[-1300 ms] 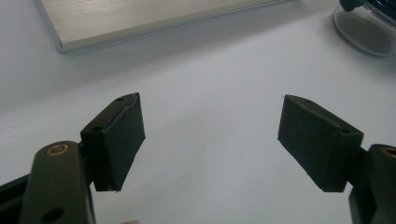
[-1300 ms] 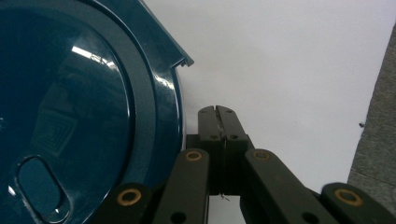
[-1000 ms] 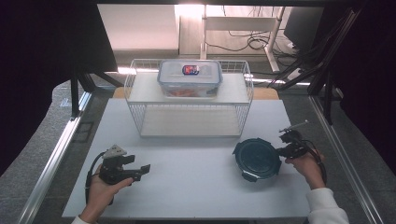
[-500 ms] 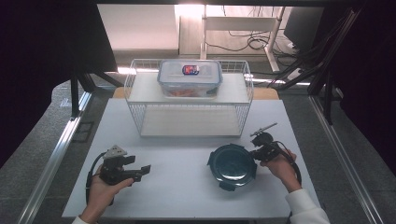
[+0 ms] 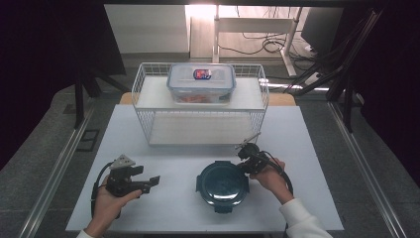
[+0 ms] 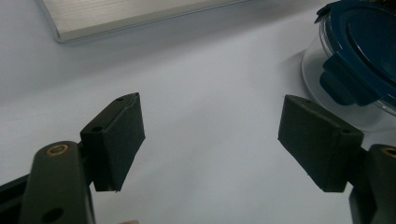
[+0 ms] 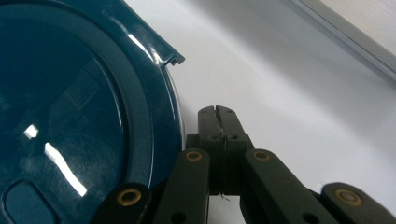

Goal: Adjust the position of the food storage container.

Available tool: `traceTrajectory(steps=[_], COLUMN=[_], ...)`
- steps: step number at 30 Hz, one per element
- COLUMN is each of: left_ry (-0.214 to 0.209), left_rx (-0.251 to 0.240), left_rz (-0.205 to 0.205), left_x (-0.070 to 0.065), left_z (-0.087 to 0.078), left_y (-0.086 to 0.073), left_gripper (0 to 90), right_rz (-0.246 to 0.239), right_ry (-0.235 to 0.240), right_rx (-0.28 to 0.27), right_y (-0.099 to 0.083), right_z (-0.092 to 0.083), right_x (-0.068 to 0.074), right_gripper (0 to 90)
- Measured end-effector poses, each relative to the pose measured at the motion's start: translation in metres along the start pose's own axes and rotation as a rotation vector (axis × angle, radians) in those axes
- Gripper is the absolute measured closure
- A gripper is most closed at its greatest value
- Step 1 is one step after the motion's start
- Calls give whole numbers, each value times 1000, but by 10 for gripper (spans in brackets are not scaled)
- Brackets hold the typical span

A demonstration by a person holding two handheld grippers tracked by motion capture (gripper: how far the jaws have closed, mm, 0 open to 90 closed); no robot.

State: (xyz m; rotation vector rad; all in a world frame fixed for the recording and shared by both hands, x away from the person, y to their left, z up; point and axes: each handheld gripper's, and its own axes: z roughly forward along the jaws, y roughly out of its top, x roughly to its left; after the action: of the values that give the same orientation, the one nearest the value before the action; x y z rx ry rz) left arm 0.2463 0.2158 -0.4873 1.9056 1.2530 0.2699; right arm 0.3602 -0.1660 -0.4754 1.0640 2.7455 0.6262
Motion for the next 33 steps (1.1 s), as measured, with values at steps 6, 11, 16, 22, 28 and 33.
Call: traceTrajectory(steps=[6, 11, 16, 22, 28, 33], left_ry=[1, -1, -5, -11, -14, -13], left_rx=[0, -7, -8, -11, -21, -48], left_rz=[-2, -3, -2, -1, -6, -29], left_x=[0, -1, -4, -7, -7, -3], left_z=[0, -1, 0, -1, -3, -12], left_y=[-1, 0, 0, 2, 3, 6], left_gripper=[217, 217, 216, 215, 212, 210], right_rz=[15, 53, 99, 154, 181, 221], right_ry=[21, 17, 25, 99, 101, 157], right_rx=[-32, -106, -215, -350, -422, -447], right_y=[-4, -16, -38, -66, -79, -89], right_z=[-4, -24, -47, -66, -73, -73], right_x=[-5, -13, -14, -5, 6, 7], right_gripper=[894, 893, 892, 623, 331, 249])
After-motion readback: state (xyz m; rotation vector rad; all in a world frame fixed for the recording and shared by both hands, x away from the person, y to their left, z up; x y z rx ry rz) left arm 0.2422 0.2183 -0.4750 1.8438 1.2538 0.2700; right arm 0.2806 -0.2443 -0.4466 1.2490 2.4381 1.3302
